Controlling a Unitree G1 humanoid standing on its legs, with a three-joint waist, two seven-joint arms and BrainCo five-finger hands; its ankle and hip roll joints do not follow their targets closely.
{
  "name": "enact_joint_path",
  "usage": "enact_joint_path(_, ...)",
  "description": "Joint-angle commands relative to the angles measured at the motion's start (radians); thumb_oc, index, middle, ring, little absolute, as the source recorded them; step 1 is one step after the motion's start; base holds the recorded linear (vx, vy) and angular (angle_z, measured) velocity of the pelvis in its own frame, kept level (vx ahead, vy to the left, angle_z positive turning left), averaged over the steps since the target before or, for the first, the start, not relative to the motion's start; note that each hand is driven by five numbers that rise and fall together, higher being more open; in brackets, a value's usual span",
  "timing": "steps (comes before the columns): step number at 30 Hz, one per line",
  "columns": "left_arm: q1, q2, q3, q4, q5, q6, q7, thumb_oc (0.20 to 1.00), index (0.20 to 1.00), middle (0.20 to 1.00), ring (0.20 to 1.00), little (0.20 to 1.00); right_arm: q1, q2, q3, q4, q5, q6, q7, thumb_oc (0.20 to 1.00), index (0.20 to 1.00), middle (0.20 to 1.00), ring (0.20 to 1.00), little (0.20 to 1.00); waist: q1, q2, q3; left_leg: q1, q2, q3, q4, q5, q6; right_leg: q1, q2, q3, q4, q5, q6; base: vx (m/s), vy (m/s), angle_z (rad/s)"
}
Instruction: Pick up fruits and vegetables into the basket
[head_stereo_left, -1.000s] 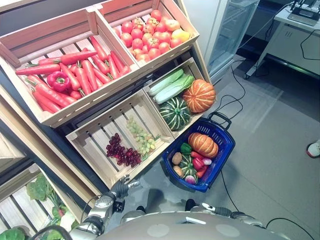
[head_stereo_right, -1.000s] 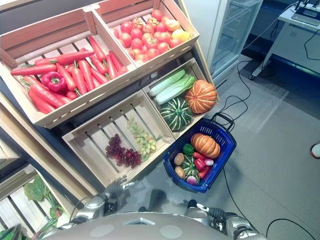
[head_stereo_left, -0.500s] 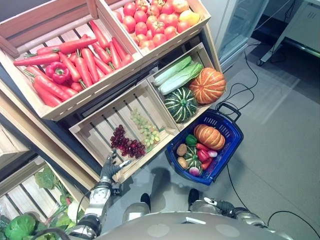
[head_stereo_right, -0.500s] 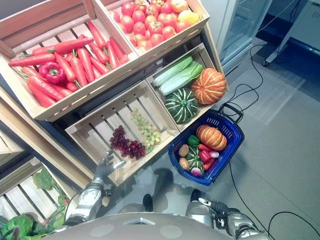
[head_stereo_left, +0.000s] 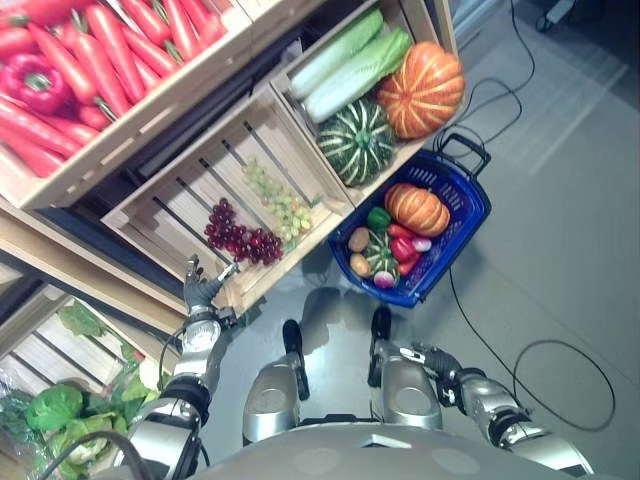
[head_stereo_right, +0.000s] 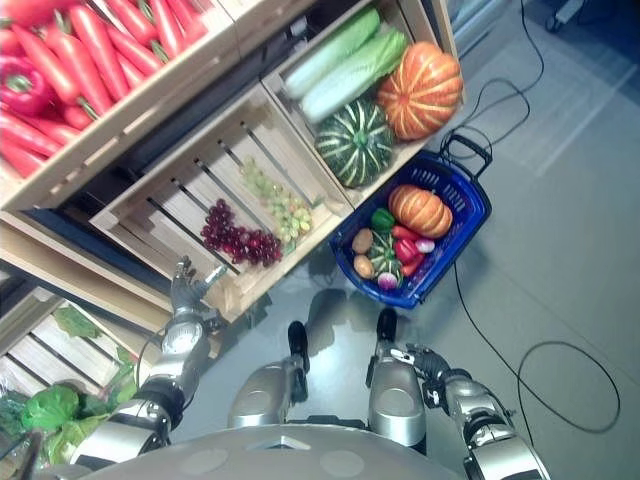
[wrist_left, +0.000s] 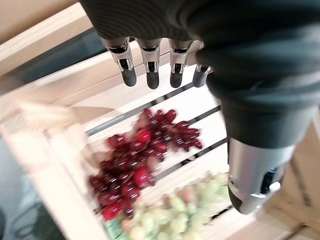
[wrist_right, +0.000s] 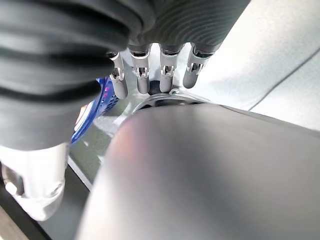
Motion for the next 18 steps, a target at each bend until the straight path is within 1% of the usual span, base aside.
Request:
enact_joint_path(1,-0.022,-0.007,0.024,-0.047,-0.166,0.058,0.011,1.0,1.0,1.0,1.0,1.0,0.004,0.003,0.067,-0.076,0.039,0.011,-0.016,1.0,1.0,1.0,1.0,1.0,-0.029,-0.003,0.005,-0.105,0.019,-0.017,0.124,-0.048,0.024,-0.074,0.002,0.035,0.226,-0.173,0.017,-0.1,-0.043,-0.08)
enact_joint_path(3,-0.042,-0.024,0.031,-0.041,-0.255,0.116,-0.01,1.0,1.0,1.0,1.0,1.0,-0.008,0.0,0.08,-0.106,0.044,0.022,-0.025,1.0,1.0,1.0,1.0,1.0,-0.036,-0.004,0.019,-0.131,0.022,-0.017,0.134,-0.04,0.023,-0.108,0.008,0.04,0.25,-0.175,0.015,-0.07,-0.036,-0.04)
enact_joint_path(4,-0.047,-0.03,0.031,-0.038,-0.286,0.131,-0.012,1.0,1.0,1.0,1.0,1.0,-0.01,-0.001,0.084,-0.114,0.047,0.024,-0.027,1.0,1.0,1.0,1.0,1.0,-0.039,-0.005,0.023,-0.139,0.023,-0.016,0.138,-0.038,0.023,-0.117,0.01,0.04,0.257,-0.175,0.015,-0.05,-0.038,-0.03)
enact_joint_path(5,-0.057,-0.041,0.032,-0.034,-0.35,0.164,-0.014,1.0,1.0,1.0,1.0,1.0,-0.015,0.0,0.092,-0.126,0.052,0.025,-0.032,1.0,1.0,1.0,1.0,1.0,-0.043,-0.006,0.032,-0.151,0.023,-0.016,0.143,-0.035,0.024,-0.133,0.014,0.043,0.268,-0.175,0.015,-0.05,-0.032,-0.05)
enact_joint_path(7,-0.078,-0.057,0.038,-0.03,-0.432,0.185,-0.018,1.0,1.0,1.0,1.0,1.0,-0.026,-0.003,0.103,-0.157,0.053,0.034,-0.039,1.0,1.0,1.0,1.0,1.0,-0.05,-0.011,0.047,-0.176,0.026,-0.012,0.153,-0.03,0.023,-0.162,0.022,0.048,0.284,-0.175,0.014,-0.06,-0.036,-0.07)
enact_joint_path(8,-0.086,-0.061,0.036,-0.031,-0.465,0.192,-0.016,1.0,1.0,1.0,1.0,1.0,-0.028,-0.004,0.108,-0.163,0.054,0.032,-0.041,1.0,1.0,1.0,1.0,1.0,-0.053,-0.012,0.053,-0.185,0.027,-0.009,0.16,-0.029,0.024,-0.171,0.025,0.049,0.291,-0.175,0.014,-0.06,-0.042,-0.1)
enact_joint_path(9,-0.095,-0.067,0.036,-0.033,-0.541,0.201,-0.024,1.0,1.0,1.0,1.0,1.0,-0.033,-0.007,0.113,-0.18,0.049,0.041,-0.045,1.0,1.0,1.0,1.0,1.0,-0.056,-0.015,0.06,-0.198,0.029,-0.005,0.167,-0.029,0.024,-0.186,0.028,0.052,0.301,-0.176,0.014,0.03,-0.029,-0.07)
enact_joint_path(10,-0.1,-0.072,0.036,-0.036,-0.57,0.207,-0.03,1.0,1.0,1.0,1.0,1.0,-0.033,-0.008,0.115,-0.189,0.048,0.046,-0.049,1.0,1.0,1.0,1.0,1.0,-0.059,-0.018,0.063,-0.193,0.026,-0.01,0.177,-0.054,0.019,-0.184,0.027,0.058,0.319,-0.203,0.022,0.04,-0.027,-0.1)
enact_joint_path(12,-0.115,-0.081,0.039,-0.043,-0.657,0.216,-0.057,1.0,1.0,1.0,1.0,1.0,-0.039,-0.01,0.123,-0.201,0.047,0.046,-0.051,1.0,1.0,1.0,1.0,1.0,-0.064,-0.022,0.078,-0.213,0.029,-0.007,0.196,-0.057,0.021,-0.203,0.032,0.06,0.337,-0.208,0.021,0.01,-0.031,-0.05)
enact_joint_path(15,-0.144,-0.085,0.043,-0.065,-0.785,0.212,-0.088,1.0,1.0,1.0,1.0,1.0,-0.045,-0.018,0.133,-0.229,0.05,0.055,-0.053,1.0,1.0,1.0,1.0,1.0,-0.072,-0.03,0.099,-0.258,0.035,-0.001,0.235,-0.062,0.022,-0.245,0.043,0.066,0.375,-0.214,0.017,-0.02,-0.036,-0.05)
enact_joint_path(17,-0.156,-0.08,0.053,-0.077,-0.841,0.213,-0.1,1.0,1.0,1.0,1.0,1.0,-0.042,-0.026,0.136,-0.243,0.056,0.058,-0.053,1.0,1.0,1.0,1.0,1.0,-0.076,-0.034,0.1,-0.285,0.038,0.002,0.254,-0.067,0.022,-0.27,0.047,0.069,0.391,-0.219,0.016,0.0,0.0,0.0)
enact_joint_path(18,-0.167,-0.073,0.059,-0.091,-0.872,0.199,-0.096,1.0,1.0,1.0,1.0,1.0,-0.04,-0.033,0.137,-0.261,0.063,0.066,-0.054,1.0,1.0,1.0,1.0,1.0,-0.078,-0.037,0.1,-0.307,0.038,0.004,0.265,-0.07,0.023,-0.292,0.05,0.072,0.403,-0.222,0.016,0.02,-0.019,-0.03)
